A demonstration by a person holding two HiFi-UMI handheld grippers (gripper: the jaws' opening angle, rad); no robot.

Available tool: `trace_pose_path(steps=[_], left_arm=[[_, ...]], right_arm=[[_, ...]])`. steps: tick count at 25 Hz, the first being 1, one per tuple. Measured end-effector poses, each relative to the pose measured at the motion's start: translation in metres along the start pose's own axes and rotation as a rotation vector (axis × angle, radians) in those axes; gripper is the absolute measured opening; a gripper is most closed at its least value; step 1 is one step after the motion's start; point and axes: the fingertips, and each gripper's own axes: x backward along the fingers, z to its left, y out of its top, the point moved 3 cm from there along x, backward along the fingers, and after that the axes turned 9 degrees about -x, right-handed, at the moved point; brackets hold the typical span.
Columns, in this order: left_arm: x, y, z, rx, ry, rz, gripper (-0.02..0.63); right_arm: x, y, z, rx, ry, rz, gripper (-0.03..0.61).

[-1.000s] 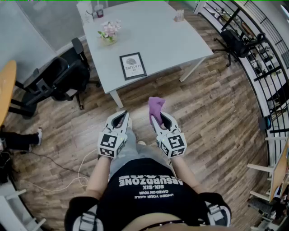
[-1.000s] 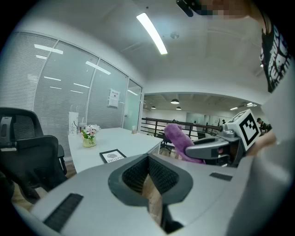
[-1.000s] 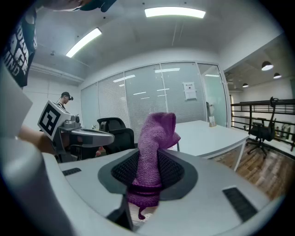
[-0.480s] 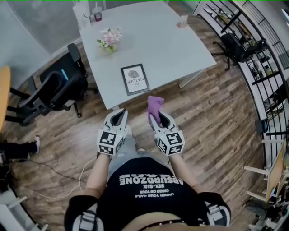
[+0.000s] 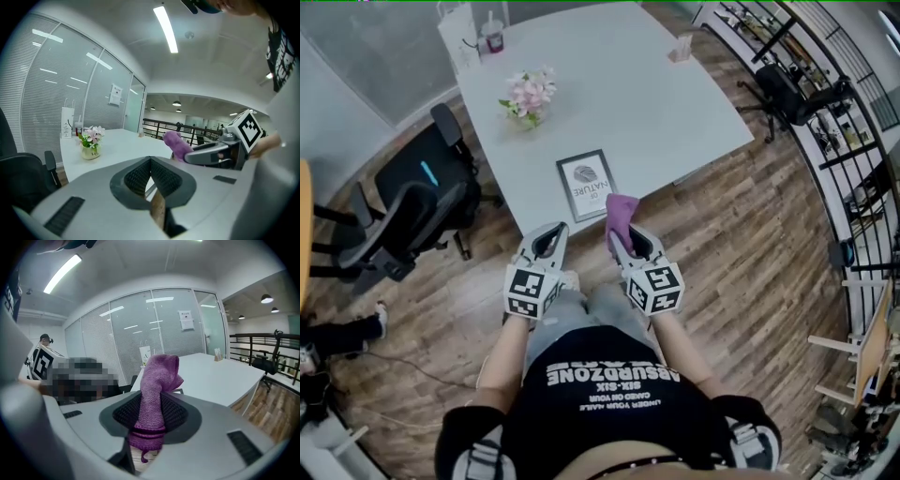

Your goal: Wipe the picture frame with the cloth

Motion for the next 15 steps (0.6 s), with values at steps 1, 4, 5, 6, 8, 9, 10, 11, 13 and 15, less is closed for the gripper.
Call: trace_pose_path(steps=[1, 4, 5, 6, 8, 9, 10, 11, 13, 15], left_arm=[[-0.002, 0.000, 0.004, -0.003, -0.003, 0.000, 0.015], [-0.011, -0.006, 0.016, 0.009, -0.005, 0.005, 0.015], [-0.014, -0.008, 0.020, 0.015, -0.005, 0.011, 0.015], [-0.017, -0.010, 0.024, 0.020, -0.006, 0.019, 0.015], [-0.023, -0.014, 0.031, 0.023, -0.009, 0.035, 0.015], [-0.027, -0.015, 0.034, 0.024, -0.009, 0.043, 0.015], [-0.032, -0.018, 0.037, 0.024, -0.010, 0.051, 0.015], [-0.037, -0.021, 0.039, 0.024, -0.015, 0.061, 0.015], [-0.048, -0.029, 0.043, 0.021, -0.029, 0.087, 0.015], [-0.059, -0.035, 0.049, 0.015, -0.037, 0.112, 0.015]], right_arm=[[-0.005, 0.001, 0.000, -0.002, -0.001, 0.001, 0.133], [-0.023, 0.003, -0.001, 0.000, -0.006, 0.013, 0.135], [-0.029, 0.003, -0.002, -0.003, -0.009, 0.020, 0.134], [-0.036, 0.004, -0.004, -0.005, -0.010, 0.027, 0.133], [-0.047, 0.007, -0.006, -0.004, -0.008, 0.040, 0.133], [-0.053, 0.008, -0.008, 0.001, -0.003, 0.047, 0.133], [-0.059, 0.010, -0.010, 0.007, 0.002, 0.055, 0.133], [-0.066, 0.011, -0.012, 0.012, 0.008, 0.064, 0.133], [-0.081, 0.014, -0.018, 0.021, 0.020, 0.084, 0.133], [-0.097, 0.018, -0.022, 0.027, 0.033, 0.101, 0.133]])
